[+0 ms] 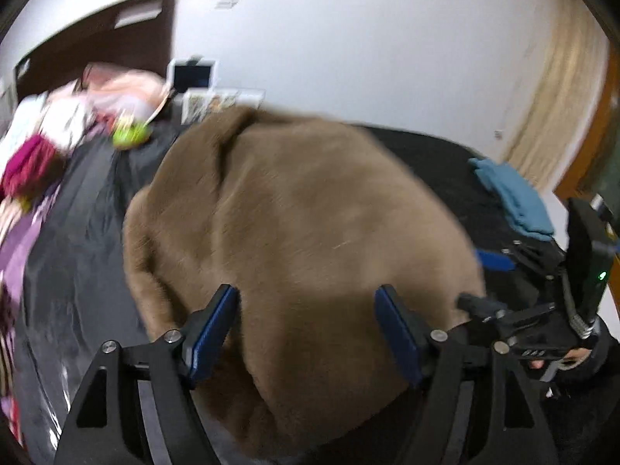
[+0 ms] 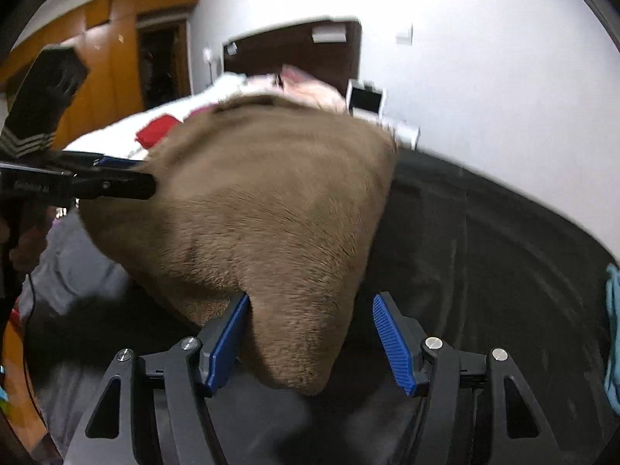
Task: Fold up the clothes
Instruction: 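Open both grippers and press the folded bundle flat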
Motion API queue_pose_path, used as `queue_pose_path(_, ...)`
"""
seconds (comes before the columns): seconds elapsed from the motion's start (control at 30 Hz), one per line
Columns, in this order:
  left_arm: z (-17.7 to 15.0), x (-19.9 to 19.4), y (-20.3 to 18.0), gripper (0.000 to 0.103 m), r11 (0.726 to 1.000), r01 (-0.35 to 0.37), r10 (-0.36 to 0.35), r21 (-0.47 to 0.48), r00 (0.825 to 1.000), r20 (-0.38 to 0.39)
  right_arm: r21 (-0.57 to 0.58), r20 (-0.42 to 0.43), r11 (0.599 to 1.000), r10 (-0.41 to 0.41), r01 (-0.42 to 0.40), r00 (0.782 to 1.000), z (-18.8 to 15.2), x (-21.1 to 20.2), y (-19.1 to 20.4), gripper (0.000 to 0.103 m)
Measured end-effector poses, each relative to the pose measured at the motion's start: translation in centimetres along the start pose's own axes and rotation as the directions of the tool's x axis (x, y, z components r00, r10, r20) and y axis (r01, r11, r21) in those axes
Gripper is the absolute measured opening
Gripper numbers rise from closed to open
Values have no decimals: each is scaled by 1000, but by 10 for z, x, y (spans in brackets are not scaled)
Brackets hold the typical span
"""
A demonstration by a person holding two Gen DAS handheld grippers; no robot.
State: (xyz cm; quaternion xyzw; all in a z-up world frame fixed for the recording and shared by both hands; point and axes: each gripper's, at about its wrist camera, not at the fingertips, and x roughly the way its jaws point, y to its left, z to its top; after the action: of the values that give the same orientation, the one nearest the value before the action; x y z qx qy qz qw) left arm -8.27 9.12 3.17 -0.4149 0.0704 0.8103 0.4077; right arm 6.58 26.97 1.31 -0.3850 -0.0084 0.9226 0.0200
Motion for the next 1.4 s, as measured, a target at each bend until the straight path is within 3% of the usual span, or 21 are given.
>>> queue_pose_path(0.23, -22, 7, 16, 72, 998, 34, -35, -58, 999, -8, -5, -56, 1000, 4, -4, 998, -2, 17, -9, 74)
queue_pose_path(0.37, -15, 0, 16, 74, 997, 34, -34, -69, 999, 4, 31, -65, 996, 80, -78, 995, 4, 14, -21, 74)
queue_pose_path(0.5, 2, -21, 12, 75, 996, 61, -56, -72, 996, 74, 93, -8, 986, 141, -139, 990, 20, -3, -38, 76)
queue_pose_path(0.7, 56, -33, 4, 78, 997, 61, -54, -38, 985, 164, 71, 107, 982, 169, -178, 980, 50, -23, -36, 76)
queue_pose_path(0.8, 81, -14, 7, 78, 997, 55, -48, -52, 991, 129, 28, 119, 980, 191, -196, 974, 61, -17, -24, 76)
queue_pose_path(1.0, 107, 42, 35, 78, 989, -24, 24, -146, 1000, 0, -17, 69, 980, 198, -197, 978, 65, 10, -4, 76)
queue_pose_path(1.2, 96, 72, 66, 78, 969, -31, 21, -246, 999, -42, -39, 30, 981, 192, -191, 981, 62, 28, -2, 81)
queue_pose_path(1.4, 89, 86, 71, 80, 972, -34, 24, -234, 999, -43, -42, 21, 984, 175, -174, 984, 57, 42, 1, 84)
